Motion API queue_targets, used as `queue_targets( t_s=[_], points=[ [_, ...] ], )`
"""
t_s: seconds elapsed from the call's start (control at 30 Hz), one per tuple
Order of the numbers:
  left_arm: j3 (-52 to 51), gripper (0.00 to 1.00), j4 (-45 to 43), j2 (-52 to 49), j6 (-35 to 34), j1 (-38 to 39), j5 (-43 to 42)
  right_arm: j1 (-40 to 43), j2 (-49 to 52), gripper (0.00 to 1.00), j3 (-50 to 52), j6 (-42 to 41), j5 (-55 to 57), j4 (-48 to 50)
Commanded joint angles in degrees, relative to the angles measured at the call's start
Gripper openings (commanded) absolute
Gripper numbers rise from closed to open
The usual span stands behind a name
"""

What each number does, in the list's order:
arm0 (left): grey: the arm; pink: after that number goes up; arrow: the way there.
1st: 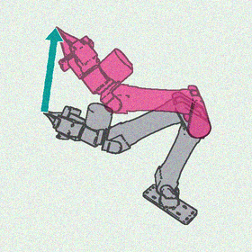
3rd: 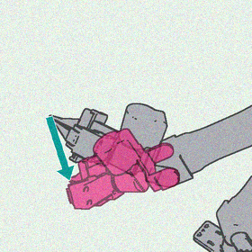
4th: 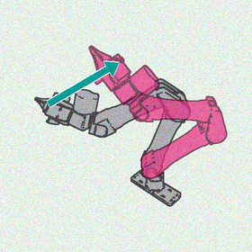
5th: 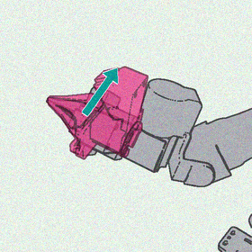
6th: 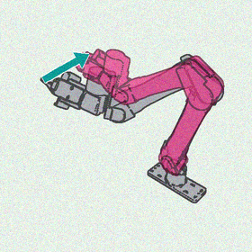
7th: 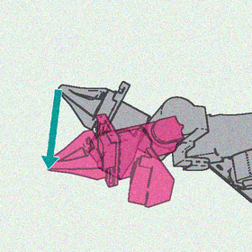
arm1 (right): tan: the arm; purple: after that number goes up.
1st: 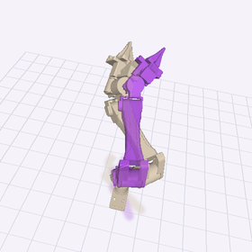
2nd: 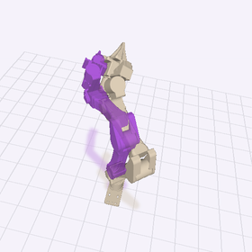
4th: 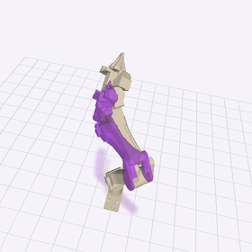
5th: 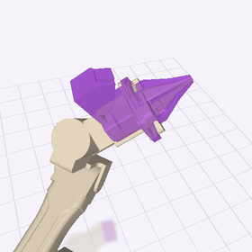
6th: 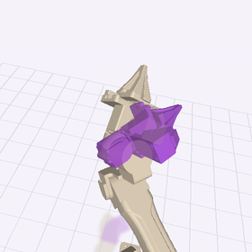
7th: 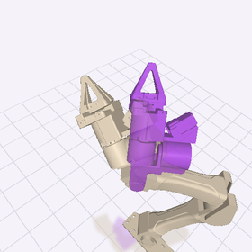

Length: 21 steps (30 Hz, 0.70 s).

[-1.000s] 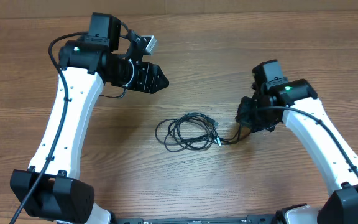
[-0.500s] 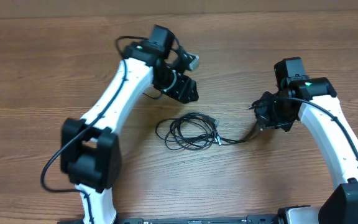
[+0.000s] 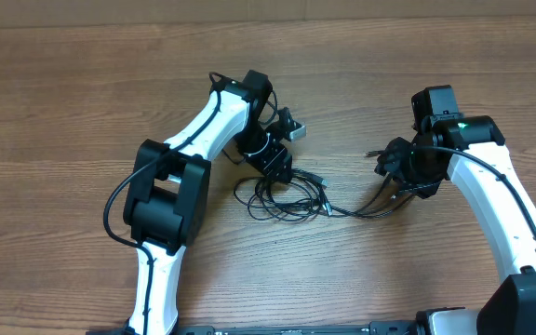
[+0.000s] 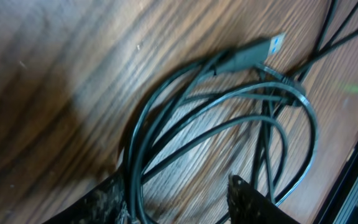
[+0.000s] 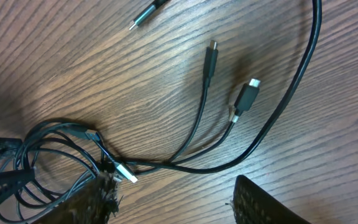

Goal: Untangle cables

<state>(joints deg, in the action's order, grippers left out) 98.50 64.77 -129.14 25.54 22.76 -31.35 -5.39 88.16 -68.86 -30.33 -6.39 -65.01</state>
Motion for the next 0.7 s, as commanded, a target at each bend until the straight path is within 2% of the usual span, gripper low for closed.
queue_targets(
  t_s=[0.0, 0.13, 0.37, 0.47, 0.67],
  points=[
    [0.52, 0.50, 1.05, -0.87, 3.63, -0.13, 3.78, 0.11, 0.26, 0.59, 0.24, 1.60, 0.74, 0.70],
    [0.46, 0.48, 0.98, -0.87, 3.63, -0.11, 7.58, 0.11, 0.26, 0.59, 0.24, 3.69, 0.76, 0.79],
    [-1.97, 0.48, 0.15, -0.87, 4.31, 0.20, 7.78, 0.11, 0.26, 0.61, 0.24, 5.35, 0.74, 2.03],
    [-3.23, 0.38, -0.76, -0.87, 4.28, 0.20, 6.78, 0.11, 0.26, 0.62, 0.24, 5.35, 0.74, 1.95],
    [-3.54, 0.04, -2.32, -0.87, 3.67, 0.31, 0.74, 0.11, 0.26, 0.61, 0.24, 5.35, 0.57, 1.97]
  ],
)
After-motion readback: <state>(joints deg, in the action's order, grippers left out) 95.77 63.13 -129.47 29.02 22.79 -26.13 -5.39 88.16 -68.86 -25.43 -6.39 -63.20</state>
